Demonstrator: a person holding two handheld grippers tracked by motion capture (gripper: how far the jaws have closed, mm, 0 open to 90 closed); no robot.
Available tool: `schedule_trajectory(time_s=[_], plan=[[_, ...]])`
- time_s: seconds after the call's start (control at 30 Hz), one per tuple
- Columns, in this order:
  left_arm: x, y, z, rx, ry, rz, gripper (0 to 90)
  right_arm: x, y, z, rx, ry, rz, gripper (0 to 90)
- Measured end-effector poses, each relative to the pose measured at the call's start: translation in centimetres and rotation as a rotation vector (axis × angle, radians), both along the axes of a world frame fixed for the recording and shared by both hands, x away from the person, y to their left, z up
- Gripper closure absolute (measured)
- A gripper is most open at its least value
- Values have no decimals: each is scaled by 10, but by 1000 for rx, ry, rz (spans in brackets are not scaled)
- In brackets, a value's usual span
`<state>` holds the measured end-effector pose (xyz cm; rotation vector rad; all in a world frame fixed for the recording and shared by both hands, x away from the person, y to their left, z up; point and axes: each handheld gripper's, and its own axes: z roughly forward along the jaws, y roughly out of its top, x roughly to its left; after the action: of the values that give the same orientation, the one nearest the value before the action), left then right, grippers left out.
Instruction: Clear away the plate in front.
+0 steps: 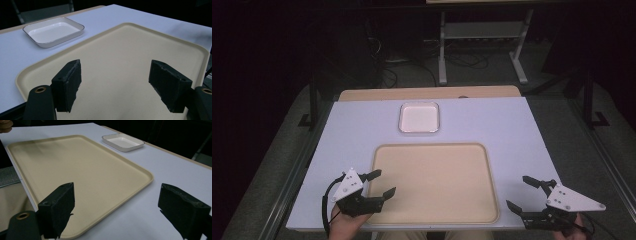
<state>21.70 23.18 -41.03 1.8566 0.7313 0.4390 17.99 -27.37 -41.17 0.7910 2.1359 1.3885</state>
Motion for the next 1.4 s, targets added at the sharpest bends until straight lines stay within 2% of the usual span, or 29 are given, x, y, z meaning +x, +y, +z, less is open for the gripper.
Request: schedule_trajectory(time_s=[0.2,0.33,0.67,0.8,1.03,1.2,1.3,1.4], plan=[[0,0,-1,15,13,-12,250,-1,1,0,-4,-1,4,129],[1,-1,-2,13,40,-35,251,-1,1,0,-5,0,6,129],[1,-4,-1,31,41,-35,252,-1,1,0,-10,2,4,129],[3,-4,3,23,35,-32,252,-1,1,-1,-15,4,-3,129],[11,-7,11,28,26,-38,253,-1,-1,-1,-10,8,-7,129],[22,-14,18,29,36,-50,254,-1,-1,-1,-12,8,-5,129],[28,-16,21,39,24,-53,262,-1,-1,-1,-9,10,-4,129],[38,-18,23,43,43,-57,262,-2,-1,-1,-8,9,-1,129]])
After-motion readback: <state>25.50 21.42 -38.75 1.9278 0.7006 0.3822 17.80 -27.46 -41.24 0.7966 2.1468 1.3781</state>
